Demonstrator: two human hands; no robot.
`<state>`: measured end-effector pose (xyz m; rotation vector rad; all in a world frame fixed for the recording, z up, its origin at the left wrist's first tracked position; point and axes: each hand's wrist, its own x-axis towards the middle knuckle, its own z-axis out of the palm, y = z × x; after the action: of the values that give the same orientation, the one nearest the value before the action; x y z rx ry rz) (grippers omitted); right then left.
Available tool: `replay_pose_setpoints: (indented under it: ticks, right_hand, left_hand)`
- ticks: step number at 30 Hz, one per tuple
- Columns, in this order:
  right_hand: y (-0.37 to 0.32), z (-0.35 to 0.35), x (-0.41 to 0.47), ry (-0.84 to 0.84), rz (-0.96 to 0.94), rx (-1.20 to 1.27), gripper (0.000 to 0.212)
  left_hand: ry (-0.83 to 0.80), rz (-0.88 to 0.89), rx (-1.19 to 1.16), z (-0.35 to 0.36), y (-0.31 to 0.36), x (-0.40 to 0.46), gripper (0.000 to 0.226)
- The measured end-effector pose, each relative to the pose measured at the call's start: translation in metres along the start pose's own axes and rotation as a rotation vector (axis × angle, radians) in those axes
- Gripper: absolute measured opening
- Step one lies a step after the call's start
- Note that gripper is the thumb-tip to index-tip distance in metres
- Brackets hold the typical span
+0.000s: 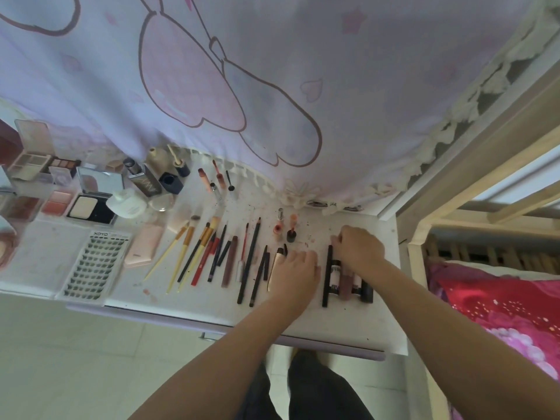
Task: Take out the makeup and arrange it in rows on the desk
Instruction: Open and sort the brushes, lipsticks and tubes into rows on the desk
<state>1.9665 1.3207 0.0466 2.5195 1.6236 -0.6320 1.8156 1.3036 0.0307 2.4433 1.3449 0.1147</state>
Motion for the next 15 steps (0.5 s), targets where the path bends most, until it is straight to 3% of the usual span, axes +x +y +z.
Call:
replay_pose_setpoints:
  ticks: [4,8,11,15]
  right_hand:
    - [-0.004,0.005,0.017,-0.131,-0.004,-0.133,0.044]
    - [-0.008,0.008,0.021,-0.133,-0.026,-0.124,0.035]
    - [-0.010,0.006,0.023,-0.139,-0.024,0.021,0.029]
    - [-0.011,-0.014,0.021,-0.177,-0.057,0.387,0.035]
  left_hand:
    - [-0.183,-0.009,0.126,0.017,0.021,0.014,0.028]
    - [-0.227,-0.079,0.168,0.021,0.019,0.023,0.030]
    - [-0.218,-0.128,0.120,0.015,0.018,0.024,0.036]
    - [-0.115,-0.199,-0.114,-0.001,0.011,0.023,0.031]
